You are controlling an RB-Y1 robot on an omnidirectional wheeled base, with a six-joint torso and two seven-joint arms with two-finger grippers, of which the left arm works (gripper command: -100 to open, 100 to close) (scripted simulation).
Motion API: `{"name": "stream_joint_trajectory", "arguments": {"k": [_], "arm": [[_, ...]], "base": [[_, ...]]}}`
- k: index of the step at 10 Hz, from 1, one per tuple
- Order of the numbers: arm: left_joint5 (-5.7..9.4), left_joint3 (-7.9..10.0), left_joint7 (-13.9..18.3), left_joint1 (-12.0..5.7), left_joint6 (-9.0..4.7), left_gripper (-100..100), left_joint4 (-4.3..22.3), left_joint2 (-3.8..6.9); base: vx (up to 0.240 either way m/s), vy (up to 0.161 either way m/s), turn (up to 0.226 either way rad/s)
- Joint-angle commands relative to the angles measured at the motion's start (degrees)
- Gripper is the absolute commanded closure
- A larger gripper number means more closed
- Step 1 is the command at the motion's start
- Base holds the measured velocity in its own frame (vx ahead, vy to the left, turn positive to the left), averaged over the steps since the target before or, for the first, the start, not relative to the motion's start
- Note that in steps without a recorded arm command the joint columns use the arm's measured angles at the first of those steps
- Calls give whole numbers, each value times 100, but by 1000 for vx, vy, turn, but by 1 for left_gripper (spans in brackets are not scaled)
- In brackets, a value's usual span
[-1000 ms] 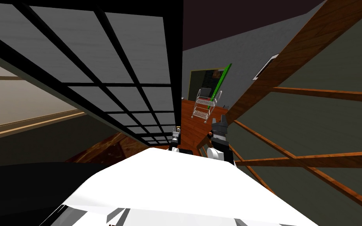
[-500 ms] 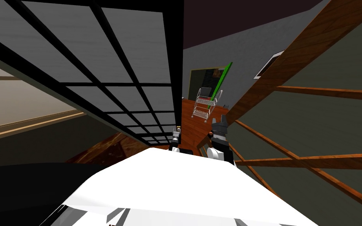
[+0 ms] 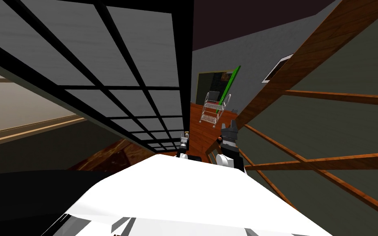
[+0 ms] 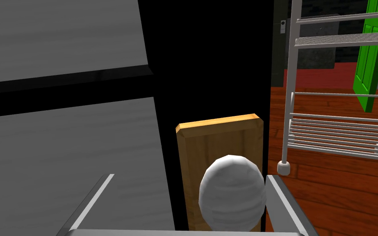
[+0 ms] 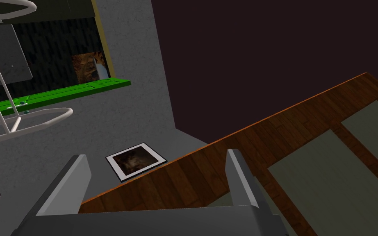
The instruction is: Push the door open
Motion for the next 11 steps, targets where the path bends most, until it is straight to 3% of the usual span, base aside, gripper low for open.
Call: {"name": "stream_joint_trajectory", "arguments": {"k": [1,11], "arm": [[25,120,-5,39,-65,100,-63,227],[12,183,-2,35,-67,100,-103,259]], "base": [[-3,0,-30],[2,8,-8]]}}
